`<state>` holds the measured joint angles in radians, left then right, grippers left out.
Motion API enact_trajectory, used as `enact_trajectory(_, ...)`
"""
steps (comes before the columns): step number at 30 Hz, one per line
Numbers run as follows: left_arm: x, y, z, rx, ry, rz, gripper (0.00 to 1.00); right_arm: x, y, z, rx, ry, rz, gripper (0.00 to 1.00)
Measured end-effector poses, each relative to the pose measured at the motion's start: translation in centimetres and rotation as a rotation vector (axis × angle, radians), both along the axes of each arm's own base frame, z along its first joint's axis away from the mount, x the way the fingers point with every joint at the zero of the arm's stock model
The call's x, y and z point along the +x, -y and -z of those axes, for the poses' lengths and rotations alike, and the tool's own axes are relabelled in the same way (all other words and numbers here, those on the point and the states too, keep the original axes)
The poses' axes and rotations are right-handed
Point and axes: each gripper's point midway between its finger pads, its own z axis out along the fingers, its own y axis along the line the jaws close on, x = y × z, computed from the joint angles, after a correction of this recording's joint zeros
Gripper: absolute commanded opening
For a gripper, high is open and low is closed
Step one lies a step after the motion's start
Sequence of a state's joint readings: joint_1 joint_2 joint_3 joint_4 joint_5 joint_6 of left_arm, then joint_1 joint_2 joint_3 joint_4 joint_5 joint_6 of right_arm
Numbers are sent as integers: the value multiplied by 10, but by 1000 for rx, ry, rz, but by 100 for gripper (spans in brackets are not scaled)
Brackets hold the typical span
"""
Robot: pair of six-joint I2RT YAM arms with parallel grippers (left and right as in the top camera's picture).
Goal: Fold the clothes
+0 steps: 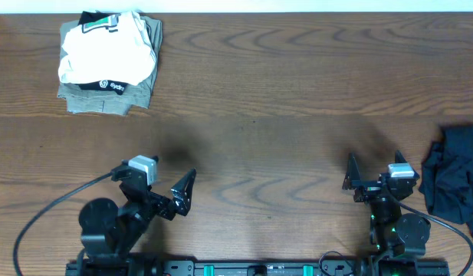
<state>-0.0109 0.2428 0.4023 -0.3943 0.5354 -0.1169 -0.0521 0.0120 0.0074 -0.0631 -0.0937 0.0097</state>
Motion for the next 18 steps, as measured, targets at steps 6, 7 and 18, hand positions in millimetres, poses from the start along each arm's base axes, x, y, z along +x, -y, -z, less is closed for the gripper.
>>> enact_trajectory(6, 16, -22, 36, -90, 27, -176, 98, 0, 0, 0, 0, 0, 0, 99)
enact_trajectory(7, 18, -25, 41, -100, 32, -196, 98, 0, 0, 0, 0, 0, 0, 99)
enact_trajectory(18, 28, -46, 50, -75, 128, -311, 98, 0, 0, 0, 0, 0, 0, 99)
